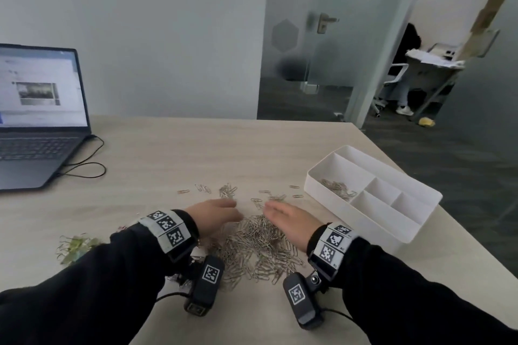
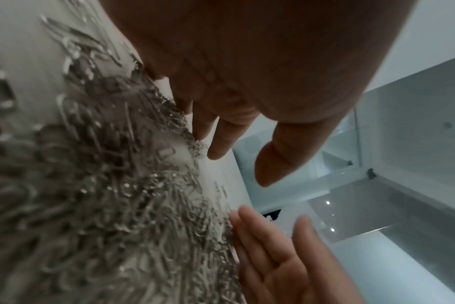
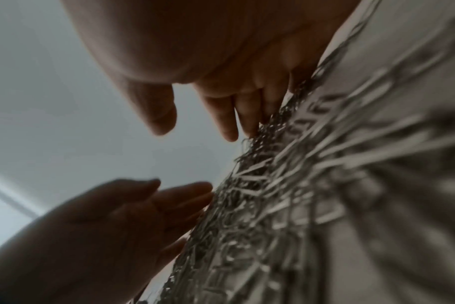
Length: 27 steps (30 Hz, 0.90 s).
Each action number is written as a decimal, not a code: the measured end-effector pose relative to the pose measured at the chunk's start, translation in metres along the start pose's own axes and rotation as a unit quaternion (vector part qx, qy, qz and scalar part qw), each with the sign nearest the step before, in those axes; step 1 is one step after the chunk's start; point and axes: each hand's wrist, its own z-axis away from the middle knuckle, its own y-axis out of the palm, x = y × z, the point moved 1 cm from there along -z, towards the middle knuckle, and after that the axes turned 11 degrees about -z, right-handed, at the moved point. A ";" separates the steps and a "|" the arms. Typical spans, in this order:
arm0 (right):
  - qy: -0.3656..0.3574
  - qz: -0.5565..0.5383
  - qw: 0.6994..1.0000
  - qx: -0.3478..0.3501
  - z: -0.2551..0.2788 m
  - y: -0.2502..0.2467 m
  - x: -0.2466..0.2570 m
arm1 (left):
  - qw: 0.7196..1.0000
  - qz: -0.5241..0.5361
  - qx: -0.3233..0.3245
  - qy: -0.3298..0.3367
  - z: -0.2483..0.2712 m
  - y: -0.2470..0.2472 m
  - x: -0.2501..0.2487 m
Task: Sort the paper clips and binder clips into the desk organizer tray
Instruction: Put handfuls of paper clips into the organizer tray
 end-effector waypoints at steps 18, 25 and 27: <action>0.061 0.059 0.996 0.000 -0.051 -0.024 0.003 | 0.970 -0.218 -0.084 -0.064 -0.061 -0.027 0.009; 0.056 0.063 0.995 0.061 -0.031 -0.015 0.017 | 0.933 -0.355 0.037 0.048 -0.047 0.002 -0.019; 0.047 0.048 0.996 0.063 -0.026 -0.011 0.018 | 0.918 -0.382 0.060 0.081 -0.040 0.010 -0.025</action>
